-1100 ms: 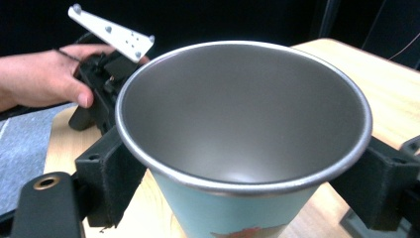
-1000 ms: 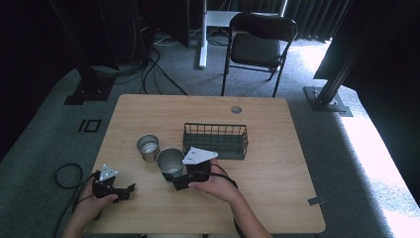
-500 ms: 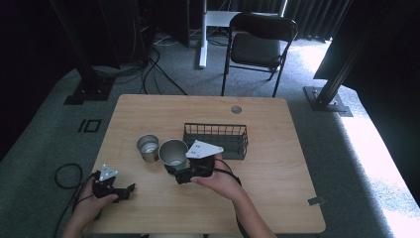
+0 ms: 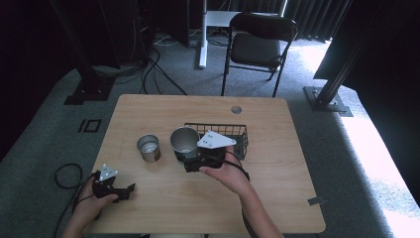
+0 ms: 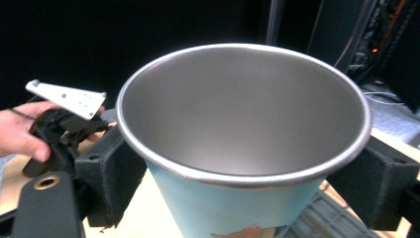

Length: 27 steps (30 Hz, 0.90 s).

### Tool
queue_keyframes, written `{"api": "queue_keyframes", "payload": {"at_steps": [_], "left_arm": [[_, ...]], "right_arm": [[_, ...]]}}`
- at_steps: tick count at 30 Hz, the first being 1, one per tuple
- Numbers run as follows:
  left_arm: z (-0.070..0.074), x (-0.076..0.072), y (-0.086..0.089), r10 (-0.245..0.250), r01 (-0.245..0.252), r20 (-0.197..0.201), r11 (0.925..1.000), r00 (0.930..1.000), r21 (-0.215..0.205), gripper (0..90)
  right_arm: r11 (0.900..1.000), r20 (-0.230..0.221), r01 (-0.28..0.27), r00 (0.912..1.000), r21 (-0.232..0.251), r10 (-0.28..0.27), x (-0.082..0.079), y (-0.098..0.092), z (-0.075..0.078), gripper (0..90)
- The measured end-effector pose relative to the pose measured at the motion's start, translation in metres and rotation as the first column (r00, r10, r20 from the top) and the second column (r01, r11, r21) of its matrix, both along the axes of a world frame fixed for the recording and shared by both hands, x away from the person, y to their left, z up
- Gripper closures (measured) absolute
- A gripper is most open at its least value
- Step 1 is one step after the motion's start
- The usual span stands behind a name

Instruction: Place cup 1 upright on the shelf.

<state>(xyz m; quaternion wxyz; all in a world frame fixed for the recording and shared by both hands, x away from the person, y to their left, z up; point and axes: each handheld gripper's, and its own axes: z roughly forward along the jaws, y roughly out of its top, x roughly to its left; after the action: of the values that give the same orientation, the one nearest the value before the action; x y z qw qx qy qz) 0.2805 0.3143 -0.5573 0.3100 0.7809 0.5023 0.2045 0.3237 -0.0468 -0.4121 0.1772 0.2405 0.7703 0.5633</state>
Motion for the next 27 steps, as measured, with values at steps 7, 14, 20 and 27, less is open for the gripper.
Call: {"api": "queue_keyframes", "payload": {"at_steps": [7,14,20,27], "left_arm": [[0.000,0.000,0.000,0.000,0.000,0.000,1.0000,1.0000,0.000,2.5],[0.000,0.000,0.000,0.001,-0.001,0.001,1.0000,1.0000,-0.001,2.5],[0.000,0.000,0.000,0.000,0.000,0.000,1.0000,1.0000,0.000,2.5],[0.000,0.000,0.000,0.001,-0.001,0.002,1.0000,1.0000,-0.001,2.5]], "right_arm": [[0.996,0.023,0.085,0.9961,0.009,-0.086,0.010,-0.018,0.018,13.7],[0.976,0.032,0.217,0.9755,0.013,-0.218,0.025,-0.037,0.024,13.8],[0.944,0.040,0.329,0.9433,0.011,-0.329,0.037,-0.050,0.021,13.7],[0.890,0.041,0.457,0.8891,-0.012,-0.456,0.050,-0.064,0.010,13.7]]}}
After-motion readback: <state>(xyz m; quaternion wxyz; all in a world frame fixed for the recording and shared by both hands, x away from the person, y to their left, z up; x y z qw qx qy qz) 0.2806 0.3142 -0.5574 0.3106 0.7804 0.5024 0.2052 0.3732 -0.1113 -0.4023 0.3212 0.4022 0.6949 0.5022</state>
